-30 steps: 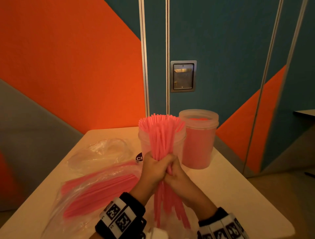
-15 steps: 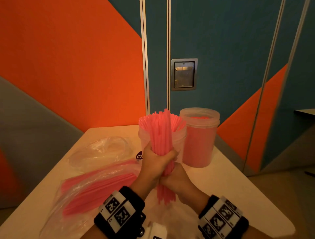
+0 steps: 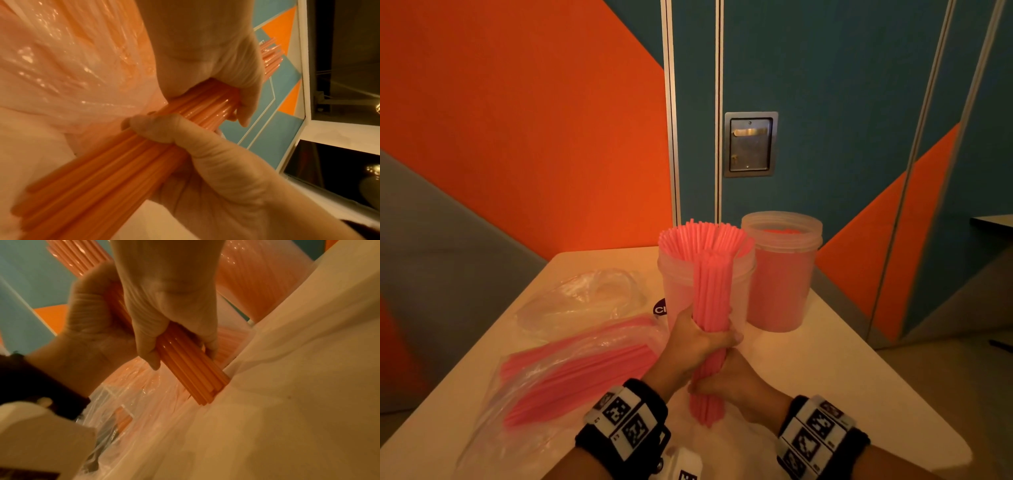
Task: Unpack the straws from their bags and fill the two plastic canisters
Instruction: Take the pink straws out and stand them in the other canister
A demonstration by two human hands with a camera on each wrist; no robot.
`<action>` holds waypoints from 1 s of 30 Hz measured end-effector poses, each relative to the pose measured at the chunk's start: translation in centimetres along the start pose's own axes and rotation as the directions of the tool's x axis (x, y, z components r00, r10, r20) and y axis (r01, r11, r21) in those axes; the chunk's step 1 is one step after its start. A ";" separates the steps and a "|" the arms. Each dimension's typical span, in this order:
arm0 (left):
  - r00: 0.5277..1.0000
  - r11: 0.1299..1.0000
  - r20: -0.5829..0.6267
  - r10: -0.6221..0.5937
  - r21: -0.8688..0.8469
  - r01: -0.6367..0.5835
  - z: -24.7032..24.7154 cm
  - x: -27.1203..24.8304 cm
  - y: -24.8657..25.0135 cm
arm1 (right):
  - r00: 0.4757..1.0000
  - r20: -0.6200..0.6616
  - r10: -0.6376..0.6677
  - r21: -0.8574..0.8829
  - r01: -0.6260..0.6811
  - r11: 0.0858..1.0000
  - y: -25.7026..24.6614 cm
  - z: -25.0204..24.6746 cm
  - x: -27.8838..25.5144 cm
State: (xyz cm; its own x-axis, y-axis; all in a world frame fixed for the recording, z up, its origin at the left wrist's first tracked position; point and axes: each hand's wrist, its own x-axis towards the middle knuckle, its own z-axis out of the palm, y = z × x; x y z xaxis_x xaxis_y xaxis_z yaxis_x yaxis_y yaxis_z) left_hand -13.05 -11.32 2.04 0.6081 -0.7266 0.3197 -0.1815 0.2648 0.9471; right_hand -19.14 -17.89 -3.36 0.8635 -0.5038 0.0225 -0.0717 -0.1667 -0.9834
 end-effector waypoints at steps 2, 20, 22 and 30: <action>0.999 1.000 -0.045 -0.002 -0.022 0.001 0.2 -0.1 -0.3 | 0.999 -0.032 -0.025 0.014 0.025 1.000 -0.1 0.2 -0.1; 1.000 1.000 -0.021 0.006 0.020 -0.005 -0.4 -1.0 -0.6 | 0.999 -0.004 -0.045 -0.455 0.038 0.890 -8.1 -5.1 -4.0; 1.000 1.000 -0.017 0.003 0.018 -0.003 -0.4 -1.0 -0.7 | 0.956 -0.047 -0.289 -0.534 0.221 0.816 -10.4 -6.1 -4.2; 0.998 0.997 0.058 -0.017 0.075 0.013 0.9 -1.2 -0.8 | 0.791 0.201 -0.578 -0.803 0.471 0.366 -16.1 -3.6 -3.3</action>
State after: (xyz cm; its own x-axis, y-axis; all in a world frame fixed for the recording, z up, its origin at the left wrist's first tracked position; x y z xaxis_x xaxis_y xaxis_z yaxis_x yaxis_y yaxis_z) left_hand -14.30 -11.24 0.95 0.5656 -0.7664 0.3045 -0.2315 0.2069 0.9506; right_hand -22.59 -16.58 13.08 0.8249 -0.1321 0.5496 -0.0202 -0.9786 -0.2050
